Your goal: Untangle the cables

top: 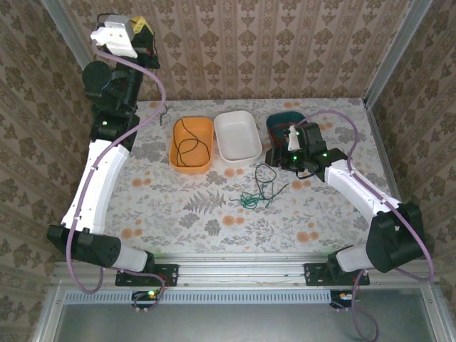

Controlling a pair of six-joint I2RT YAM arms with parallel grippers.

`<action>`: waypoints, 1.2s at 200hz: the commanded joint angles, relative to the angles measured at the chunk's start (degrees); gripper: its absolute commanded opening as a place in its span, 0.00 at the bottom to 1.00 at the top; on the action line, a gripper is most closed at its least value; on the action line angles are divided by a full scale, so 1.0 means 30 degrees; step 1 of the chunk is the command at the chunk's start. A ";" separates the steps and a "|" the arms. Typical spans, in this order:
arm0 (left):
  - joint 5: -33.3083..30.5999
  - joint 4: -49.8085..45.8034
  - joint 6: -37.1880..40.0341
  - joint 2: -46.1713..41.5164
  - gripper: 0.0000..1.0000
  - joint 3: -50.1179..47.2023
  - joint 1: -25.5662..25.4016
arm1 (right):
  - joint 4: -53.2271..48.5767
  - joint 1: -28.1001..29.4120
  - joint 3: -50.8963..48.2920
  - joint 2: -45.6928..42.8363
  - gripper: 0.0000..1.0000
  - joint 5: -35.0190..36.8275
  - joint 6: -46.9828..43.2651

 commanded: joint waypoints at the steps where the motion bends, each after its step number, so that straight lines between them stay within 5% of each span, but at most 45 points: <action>1: -0.0033 0.0275 0.0640 0.0671 0.00 0.0832 -0.0173 | -0.0033 -0.0045 -0.0221 -0.0624 0.56 -0.0039 -0.0540; 57: 0.2324 0.1152 -0.3055 0.0914 0.00 -0.0488 -0.0290 | -0.0173 -0.0105 -0.0071 -0.0625 0.56 -0.0004 -0.0637; 169: 0.1601 0.1363 -0.4513 -0.0505 0.00 -0.5698 -0.0584 | -0.0052 -0.0113 -0.0247 -0.0589 0.56 -0.0056 -0.0518; 240: 0.3602 -0.1487 -0.6477 0.0232 0.00 -0.8704 -0.0437 | -0.0039 -0.0102 -0.0324 -0.0624 0.56 -0.0009 -0.0518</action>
